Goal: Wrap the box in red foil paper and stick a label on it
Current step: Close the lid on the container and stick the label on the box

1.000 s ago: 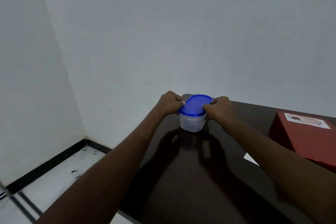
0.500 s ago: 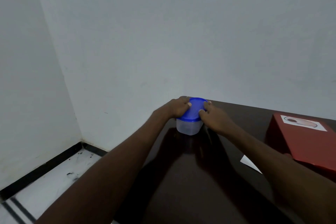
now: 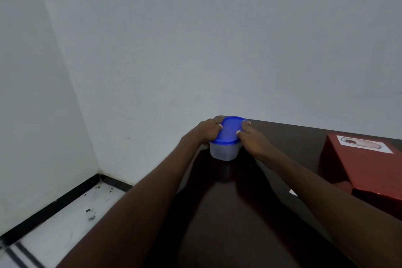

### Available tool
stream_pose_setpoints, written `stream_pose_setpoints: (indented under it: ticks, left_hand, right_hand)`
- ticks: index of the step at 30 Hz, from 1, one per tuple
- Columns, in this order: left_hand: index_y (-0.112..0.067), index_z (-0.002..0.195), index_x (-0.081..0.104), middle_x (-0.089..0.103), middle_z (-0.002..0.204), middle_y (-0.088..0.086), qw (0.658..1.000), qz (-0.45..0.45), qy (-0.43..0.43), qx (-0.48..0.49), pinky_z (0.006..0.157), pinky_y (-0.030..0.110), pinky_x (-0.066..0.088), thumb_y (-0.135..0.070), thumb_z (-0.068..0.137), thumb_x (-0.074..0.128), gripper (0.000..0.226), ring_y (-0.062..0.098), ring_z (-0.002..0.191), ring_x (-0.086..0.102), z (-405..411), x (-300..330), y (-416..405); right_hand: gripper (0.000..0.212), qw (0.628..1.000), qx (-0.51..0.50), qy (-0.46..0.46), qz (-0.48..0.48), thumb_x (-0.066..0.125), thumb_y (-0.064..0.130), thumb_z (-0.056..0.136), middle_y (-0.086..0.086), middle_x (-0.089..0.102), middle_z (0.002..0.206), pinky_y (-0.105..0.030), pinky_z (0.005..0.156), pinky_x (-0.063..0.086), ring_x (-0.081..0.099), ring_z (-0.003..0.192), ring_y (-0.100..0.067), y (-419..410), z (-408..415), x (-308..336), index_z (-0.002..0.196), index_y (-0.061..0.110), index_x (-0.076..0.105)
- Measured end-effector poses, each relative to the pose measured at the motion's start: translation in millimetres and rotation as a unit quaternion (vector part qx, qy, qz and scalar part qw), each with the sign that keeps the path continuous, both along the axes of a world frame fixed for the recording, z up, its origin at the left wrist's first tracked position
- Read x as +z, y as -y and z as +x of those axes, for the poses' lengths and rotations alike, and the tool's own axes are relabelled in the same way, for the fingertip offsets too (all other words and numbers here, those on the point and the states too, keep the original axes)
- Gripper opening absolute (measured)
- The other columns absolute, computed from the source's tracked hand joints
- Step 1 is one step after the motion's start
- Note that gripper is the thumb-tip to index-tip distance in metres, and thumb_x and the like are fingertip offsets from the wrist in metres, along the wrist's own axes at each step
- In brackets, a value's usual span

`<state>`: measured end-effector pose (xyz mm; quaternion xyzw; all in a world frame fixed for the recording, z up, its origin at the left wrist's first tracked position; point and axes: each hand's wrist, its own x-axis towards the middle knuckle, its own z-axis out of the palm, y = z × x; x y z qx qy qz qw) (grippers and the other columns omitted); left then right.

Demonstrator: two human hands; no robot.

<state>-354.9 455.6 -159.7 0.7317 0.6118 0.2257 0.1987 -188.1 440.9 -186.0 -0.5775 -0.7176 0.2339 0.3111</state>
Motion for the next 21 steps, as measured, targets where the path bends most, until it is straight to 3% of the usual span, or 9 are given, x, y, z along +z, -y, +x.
stream_pose_setpoints:
  ticks: [2,6,8,13,17,21]
  left_hand:
    - [-0.024,0.143,0.049,0.053,0.142,0.010,0.998,0.013,0.044,0.035,0.095,0.031,0.043,-0.013,0.101,0.036,0.046,0.026,0.116,0.054,-7.8,-1.0,-1.9]
    - [-0.021,0.118,0.068,0.063,0.112,0.011,0.991,-0.003,0.106,0.081,0.072,0.037,0.054,-0.010,0.096,0.040,0.036,0.029,0.091,0.060,-27.8,3.6,-12.8]
    - [-0.021,0.117,0.068,0.058,0.106,0.009,0.989,-0.017,0.114,0.092,0.063,0.035,0.053,-0.010,0.096,0.040,0.037,0.028,0.086,0.057,-35.7,6.7,-18.0]
    - [-0.020,0.117,0.068,0.060,0.113,0.014,0.980,-0.036,0.163,0.106,0.081,0.045,0.057,-0.011,0.095,0.041,0.036,0.028,0.089,0.058,-47.4,2.0,-37.0]
    - [-0.021,0.104,0.065,0.061,0.106,0.013,0.979,-0.038,0.168,0.113,0.081,0.045,0.057,-0.012,0.095,0.039,0.029,0.029,0.087,0.058,-47.7,-0.9,-44.0]
    - [-0.015,0.116,0.064,0.063,0.119,0.012,0.968,-0.058,0.208,0.131,0.084,0.043,0.055,-0.024,0.099,0.039,0.032,0.031,0.101,0.061,-47.4,-2.3,-41.1]
  right_hand:
    - [0.062,0.999,0.011,-0.029,-0.021,0.038,0.024,0.104,-0.008,0.008,0.166,-0.033,0.115,0.024,0.026,0.148,-0.027,-4.8,-8.0,3.3,0.158,0.009,0.012]
    - [0.056,0.997,0.020,-0.063,-0.025,0.045,0.027,0.099,-0.013,0.031,0.158,-0.040,0.112,0.033,0.043,0.133,-0.023,-18.7,-28.8,6.2,0.149,0.004,0.035]
    - [0.058,0.997,0.023,-0.073,-0.024,0.046,0.027,0.099,-0.011,0.029,0.160,-0.038,0.112,0.033,0.042,0.134,-0.021,-26.4,-38.5,6.8,0.151,0.005,0.032]
    - [0.062,0.997,0.023,-0.070,-0.021,0.041,0.024,0.103,-0.009,0.018,0.164,-0.030,0.109,0.031,0.035,0.141,-0.024,-44.4,-52.5,5.1,0.157,0.007,0.017]
    - [0.060,0.996,0.024,-0.086,-0.015,0.039,0.023,0.102,-0.010,0.026,0.161,-0.033,0.106,0.035,0.043,0.135,-0.025,-50.2,-54.9,1.0,0.156,0.007,0.020]
    - [0.055,0.994,0.020,-0.104,-0.011,0.037,0.023,0.103,-0.014,0.034,0.156,-0.039,0.111,0.036,0.042,0.136,-0.028,-40.5,-55.6,1.2,0.154,0.005,0.025]
